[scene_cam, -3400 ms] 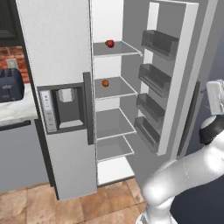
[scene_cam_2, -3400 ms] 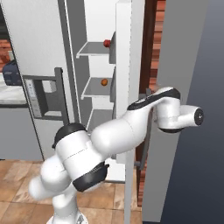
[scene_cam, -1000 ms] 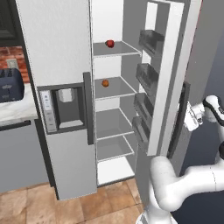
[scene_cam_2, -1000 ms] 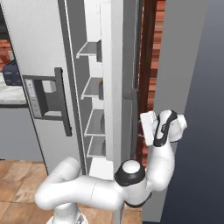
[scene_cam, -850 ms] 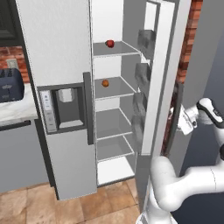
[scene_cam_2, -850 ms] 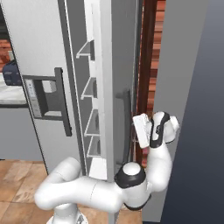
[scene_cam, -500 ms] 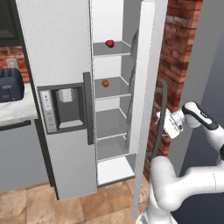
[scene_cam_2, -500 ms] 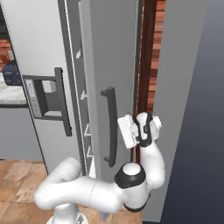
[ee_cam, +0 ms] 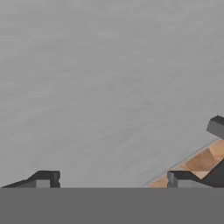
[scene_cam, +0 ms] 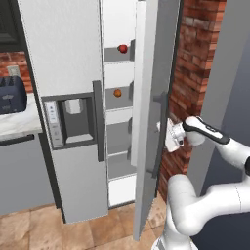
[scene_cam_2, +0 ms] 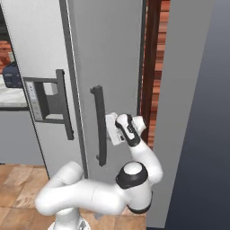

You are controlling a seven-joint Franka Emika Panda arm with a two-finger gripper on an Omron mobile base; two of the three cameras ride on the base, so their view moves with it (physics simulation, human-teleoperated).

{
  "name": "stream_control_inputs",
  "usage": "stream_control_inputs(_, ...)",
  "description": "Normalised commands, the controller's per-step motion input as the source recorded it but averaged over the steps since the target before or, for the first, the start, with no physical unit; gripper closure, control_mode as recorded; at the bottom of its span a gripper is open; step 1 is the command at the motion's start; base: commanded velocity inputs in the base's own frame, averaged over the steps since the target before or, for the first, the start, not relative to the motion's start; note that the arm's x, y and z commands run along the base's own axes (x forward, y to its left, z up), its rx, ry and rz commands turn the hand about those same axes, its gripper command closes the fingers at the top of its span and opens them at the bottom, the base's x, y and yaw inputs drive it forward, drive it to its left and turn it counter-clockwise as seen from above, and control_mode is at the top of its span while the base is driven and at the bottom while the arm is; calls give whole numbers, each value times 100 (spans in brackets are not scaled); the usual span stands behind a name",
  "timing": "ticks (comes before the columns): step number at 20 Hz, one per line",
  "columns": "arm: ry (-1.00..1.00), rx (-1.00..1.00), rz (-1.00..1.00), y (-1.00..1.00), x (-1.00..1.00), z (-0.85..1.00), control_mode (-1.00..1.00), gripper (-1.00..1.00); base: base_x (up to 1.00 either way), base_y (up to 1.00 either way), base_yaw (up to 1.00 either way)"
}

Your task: Place the bell pepper in the correct fridge rack based on whether it is a fruit or vegetable. Finally, close the fridge door.

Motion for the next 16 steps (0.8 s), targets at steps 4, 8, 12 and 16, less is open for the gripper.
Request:
stream_control_inputs(4, -23, 0, -20, 72, 60, 10, -100, -100, 0, 0, 0)
stream_control_inputs(8, -9, 0, -33, 42, 58, 23, -100, -100, 0, 0, 0)
stream_control_inputs(12, 0, 0, -41, 13, 61, 46, -100, -100, 0, 0, 0)
stream_control_inputs(16, 0, 0, -44, 14, 62, 49, -100, -100, 0, 0, 0)
